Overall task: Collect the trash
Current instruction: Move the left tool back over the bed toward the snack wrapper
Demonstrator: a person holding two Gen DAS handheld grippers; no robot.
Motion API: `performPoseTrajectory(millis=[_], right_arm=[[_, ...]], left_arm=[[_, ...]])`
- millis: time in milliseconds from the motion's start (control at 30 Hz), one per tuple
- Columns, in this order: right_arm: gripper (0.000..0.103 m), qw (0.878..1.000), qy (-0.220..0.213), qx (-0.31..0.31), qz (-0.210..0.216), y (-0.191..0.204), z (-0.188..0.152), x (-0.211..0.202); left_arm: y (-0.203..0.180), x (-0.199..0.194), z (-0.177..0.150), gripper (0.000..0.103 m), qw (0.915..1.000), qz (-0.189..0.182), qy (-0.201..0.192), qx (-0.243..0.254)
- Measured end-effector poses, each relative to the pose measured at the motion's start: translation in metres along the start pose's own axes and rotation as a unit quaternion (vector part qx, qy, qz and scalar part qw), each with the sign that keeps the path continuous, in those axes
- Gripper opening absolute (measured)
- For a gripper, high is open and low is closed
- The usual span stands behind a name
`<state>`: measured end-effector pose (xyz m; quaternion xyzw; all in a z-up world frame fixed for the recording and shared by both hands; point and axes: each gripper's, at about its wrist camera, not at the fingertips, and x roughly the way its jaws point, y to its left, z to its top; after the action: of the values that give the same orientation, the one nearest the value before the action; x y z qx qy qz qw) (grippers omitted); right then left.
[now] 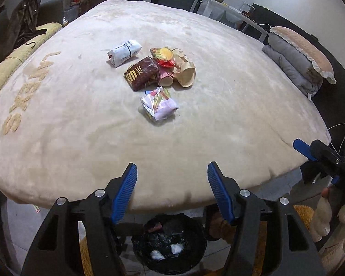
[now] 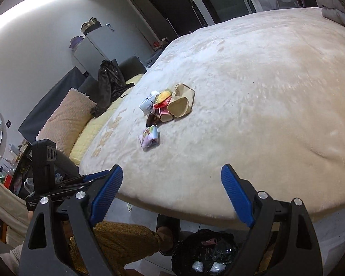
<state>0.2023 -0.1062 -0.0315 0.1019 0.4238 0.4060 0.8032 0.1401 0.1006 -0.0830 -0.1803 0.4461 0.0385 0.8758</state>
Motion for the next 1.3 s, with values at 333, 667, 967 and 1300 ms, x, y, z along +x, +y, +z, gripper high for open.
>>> performPoseTrajectory(millis=[333, 667, 967, 1300], right_arm=[[0.092, 1.0, -0.014, 0.01, 0.023, -0.019, 0.005, 0.013], [0.092, 0.999, -0.027, 0.024, 0.036, -0.032, 0.015, 0.007], [0.092, 0.999, -0.021, 0.023, 0.027, -0.031, 0.019, 0.014], [0.092, 1.0, -0.001, 0.011, 0.015, -0.007, 0.031, 0.034]], left_arm=[[-0.001, 0.052, 0.048, 0.063, 0.9983, 0.053, 0.006, 0.021], [-0.008, 0.088, 0.072, 0.063, 0.9941, 0.094, 0.011, 0.052], [0.006, 0.099, 0.077, 0.047, 0.9953, 0.09, 0.003, 0.037], [0.018, 0.073, 0.068, 0.045, 0.9984, 0.038, -0.038, 0.018]])
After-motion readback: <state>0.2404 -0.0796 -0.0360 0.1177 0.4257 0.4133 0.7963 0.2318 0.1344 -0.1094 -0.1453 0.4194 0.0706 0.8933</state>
